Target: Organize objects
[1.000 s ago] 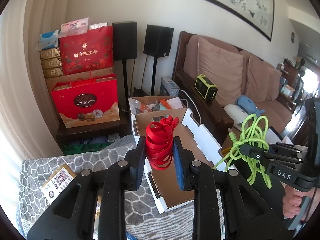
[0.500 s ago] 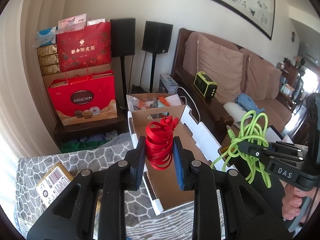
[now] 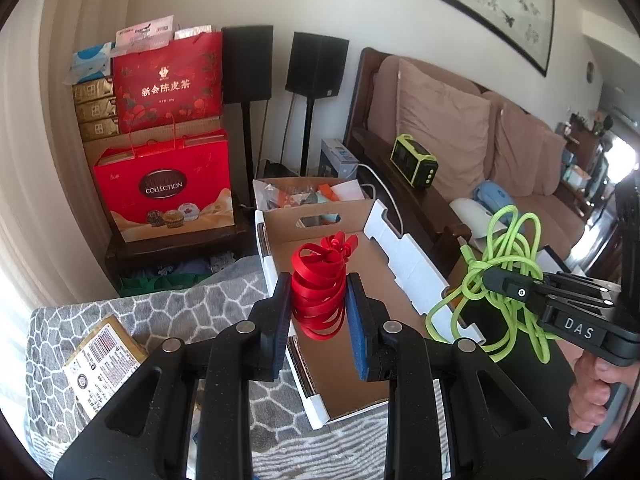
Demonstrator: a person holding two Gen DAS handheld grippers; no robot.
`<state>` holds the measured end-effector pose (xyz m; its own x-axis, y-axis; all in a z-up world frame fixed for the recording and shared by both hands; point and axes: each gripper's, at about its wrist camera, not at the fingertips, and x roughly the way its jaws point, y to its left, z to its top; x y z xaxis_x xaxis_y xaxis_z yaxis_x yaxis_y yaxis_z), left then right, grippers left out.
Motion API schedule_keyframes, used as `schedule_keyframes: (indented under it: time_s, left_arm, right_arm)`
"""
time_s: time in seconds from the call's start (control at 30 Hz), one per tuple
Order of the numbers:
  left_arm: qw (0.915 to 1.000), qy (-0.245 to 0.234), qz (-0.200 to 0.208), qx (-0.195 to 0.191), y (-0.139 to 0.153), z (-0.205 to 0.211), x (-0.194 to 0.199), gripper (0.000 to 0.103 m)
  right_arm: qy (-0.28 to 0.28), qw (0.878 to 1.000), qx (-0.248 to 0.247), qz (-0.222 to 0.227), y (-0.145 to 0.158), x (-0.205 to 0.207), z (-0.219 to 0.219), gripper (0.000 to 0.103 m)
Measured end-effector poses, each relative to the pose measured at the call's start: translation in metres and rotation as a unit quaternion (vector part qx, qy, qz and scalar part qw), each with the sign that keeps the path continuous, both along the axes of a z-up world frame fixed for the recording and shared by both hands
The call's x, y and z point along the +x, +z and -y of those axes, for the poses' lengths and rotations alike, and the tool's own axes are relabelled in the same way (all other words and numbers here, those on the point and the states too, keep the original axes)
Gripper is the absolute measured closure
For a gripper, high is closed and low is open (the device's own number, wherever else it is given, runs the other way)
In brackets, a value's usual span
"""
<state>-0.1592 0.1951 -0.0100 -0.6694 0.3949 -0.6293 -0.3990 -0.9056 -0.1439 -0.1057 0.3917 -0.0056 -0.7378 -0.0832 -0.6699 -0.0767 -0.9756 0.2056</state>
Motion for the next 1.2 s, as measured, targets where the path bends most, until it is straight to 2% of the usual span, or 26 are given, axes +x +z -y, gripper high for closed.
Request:
schedule_keyframes:
  time_s: [0.33, 0.4, 0.9, 1.2]
  left_arm:
    - [0.9996, -0.002, 0.018, 0.022, -0.005, -0.003, -0.005, 0.079]
    - [0.9997, -0.004, 0.017, 0.017, -0.006, -0.005, -0.005, 0.079]
    - [0.9996, 0.000, 0.015, 0.025, -0.003, -0.008, -0.024, 0.079]
    - [0.9996, -0.008, 0.015, 0.022, -0.005, -0.019, -0.041, 0.079]
  right_arm:
    - [-0.006, 0.999, -0.036, 0.000, -0.007, -0.006, -0.008, 0.087]
    - [-0.006, 0.999, -0.039, 0.002, -0.008, -0.007, -0.008, 0.087]
    - [0.003, 0.999, -0.037, -0.001, -0.002, -0.025, -0.005, 0.087]
    - [0.013, 1.000, -0.010, 0.006, 0.002, -0.041, -0.001, 0.087]
